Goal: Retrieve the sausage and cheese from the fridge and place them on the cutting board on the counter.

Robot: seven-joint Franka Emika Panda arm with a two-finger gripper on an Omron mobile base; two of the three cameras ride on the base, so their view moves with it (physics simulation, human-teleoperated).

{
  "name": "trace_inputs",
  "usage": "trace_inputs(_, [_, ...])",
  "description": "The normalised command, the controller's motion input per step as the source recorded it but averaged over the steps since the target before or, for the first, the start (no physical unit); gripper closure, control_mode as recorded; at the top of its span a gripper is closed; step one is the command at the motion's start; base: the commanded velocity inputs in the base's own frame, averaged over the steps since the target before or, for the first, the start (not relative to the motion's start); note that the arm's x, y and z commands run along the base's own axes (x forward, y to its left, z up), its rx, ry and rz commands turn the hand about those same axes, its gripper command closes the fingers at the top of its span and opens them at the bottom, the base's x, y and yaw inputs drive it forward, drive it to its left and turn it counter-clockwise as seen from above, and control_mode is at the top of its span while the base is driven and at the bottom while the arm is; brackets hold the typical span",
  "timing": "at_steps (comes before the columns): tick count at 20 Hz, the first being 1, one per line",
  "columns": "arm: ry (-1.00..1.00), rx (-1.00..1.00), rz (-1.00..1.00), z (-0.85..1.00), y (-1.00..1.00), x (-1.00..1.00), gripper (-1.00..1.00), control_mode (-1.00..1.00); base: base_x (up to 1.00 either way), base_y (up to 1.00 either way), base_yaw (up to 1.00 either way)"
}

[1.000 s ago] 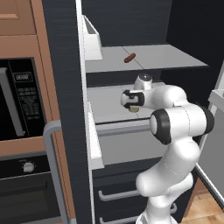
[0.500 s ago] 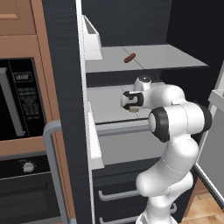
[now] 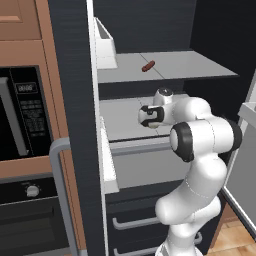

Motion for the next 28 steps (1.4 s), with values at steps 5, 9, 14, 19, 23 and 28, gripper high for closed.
trace_inputs(5, [0.00, 0.00, 0.00, 0.00, -0.11, -0.13, 1.00, -1.00, 0.00, 0.00, 0.00])
trace_inputs(9, [-0.03, 0.01, 0.00, 0.18, -0.12, -0.61, 1.00, -1.00, 0.00, 0.00, 0.00])
trace_inputs(14, [-0.04, 0.02, 0.00, 0.55, -0.05, -1.00, 1.00, -1.00, 0.00, 0.00, 0.00])
trace_inputs(19, [0.00, 0.00, -0.01, 0.71, 0.00, -1.00, 1.00, -1.00, 0.00, 0.00, 0.00])
trace_inputs(23, [-0.09, 0.00, -0.01, 0.67, 0.01, -1.00, 1.00, -1.00, 0.00, 0.00, 0.00])
trace_inputs(28, [-0.08, 0.00, 0.00, 0.45, 0.00, -0.97, 1.00, -1.00, 0.00, 0.00, 0.00])
